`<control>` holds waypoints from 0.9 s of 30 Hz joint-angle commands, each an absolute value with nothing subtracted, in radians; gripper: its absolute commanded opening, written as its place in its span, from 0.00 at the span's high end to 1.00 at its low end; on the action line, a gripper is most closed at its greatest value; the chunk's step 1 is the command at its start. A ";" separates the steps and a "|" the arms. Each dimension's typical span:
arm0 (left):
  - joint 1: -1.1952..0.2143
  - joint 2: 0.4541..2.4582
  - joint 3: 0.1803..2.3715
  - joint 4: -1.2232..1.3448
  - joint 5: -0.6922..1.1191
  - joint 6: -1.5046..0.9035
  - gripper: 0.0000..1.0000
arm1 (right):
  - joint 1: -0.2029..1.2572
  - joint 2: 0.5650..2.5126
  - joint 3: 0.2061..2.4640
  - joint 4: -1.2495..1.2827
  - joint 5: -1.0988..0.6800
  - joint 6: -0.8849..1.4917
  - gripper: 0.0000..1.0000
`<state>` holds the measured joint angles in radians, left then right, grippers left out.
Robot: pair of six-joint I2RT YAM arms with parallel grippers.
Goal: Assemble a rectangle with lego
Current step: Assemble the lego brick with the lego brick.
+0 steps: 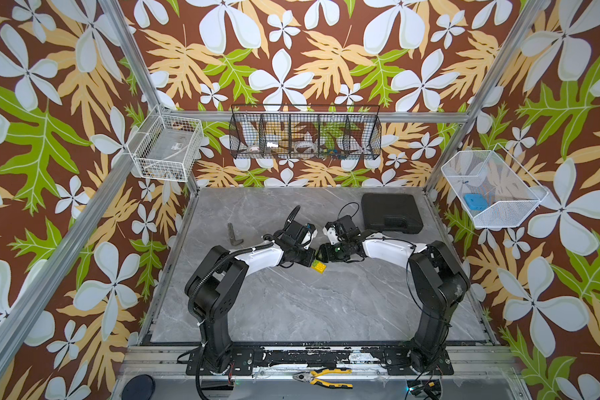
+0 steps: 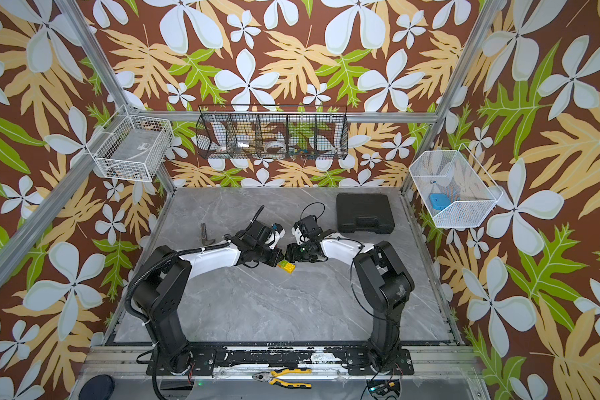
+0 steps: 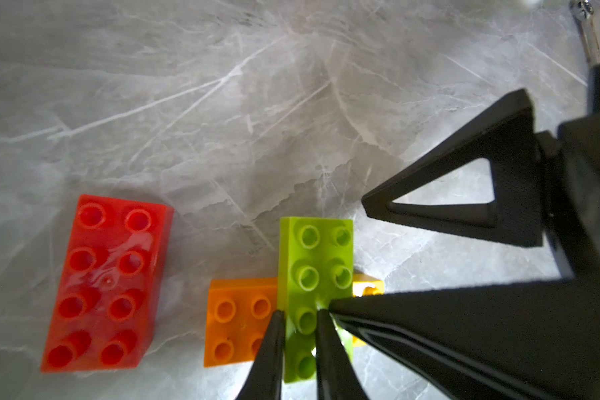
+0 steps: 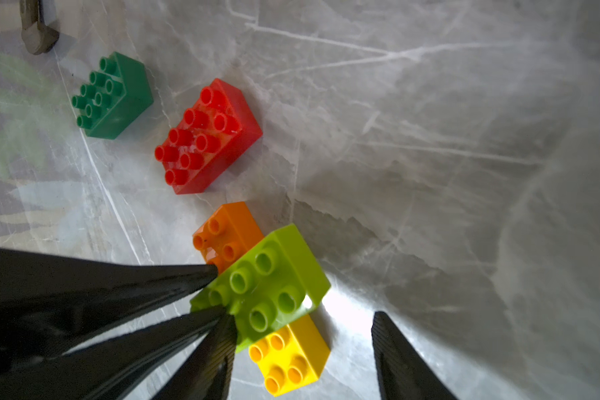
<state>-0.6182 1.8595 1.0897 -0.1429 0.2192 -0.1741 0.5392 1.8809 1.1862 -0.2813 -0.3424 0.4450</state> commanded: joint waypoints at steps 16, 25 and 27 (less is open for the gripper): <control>-0.629 1.900 1.079 -0.455 0.171 -0.146 0.77 | 0.561 1.898 1.197 -0.331 -0.331 0.443 0.39; -0.629 1.828 1.142 -0.477 0.178 -0.147 0.62 | 0.561 1.898 1.200 -0.333 -0.328 0.438 0.40; -0.629 1.816 1.169 -0.478 0.170 -0.146 0.58 | 0.561 1.899 1.200 -0.333 -0.324 0.437 0.39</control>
<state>-0.6243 1.8210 1.1553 -0.3222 0.1837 -0.1703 0.5583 1.8904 1.2045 -0.2932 -0.3435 0.4446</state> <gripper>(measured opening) 0.405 0.604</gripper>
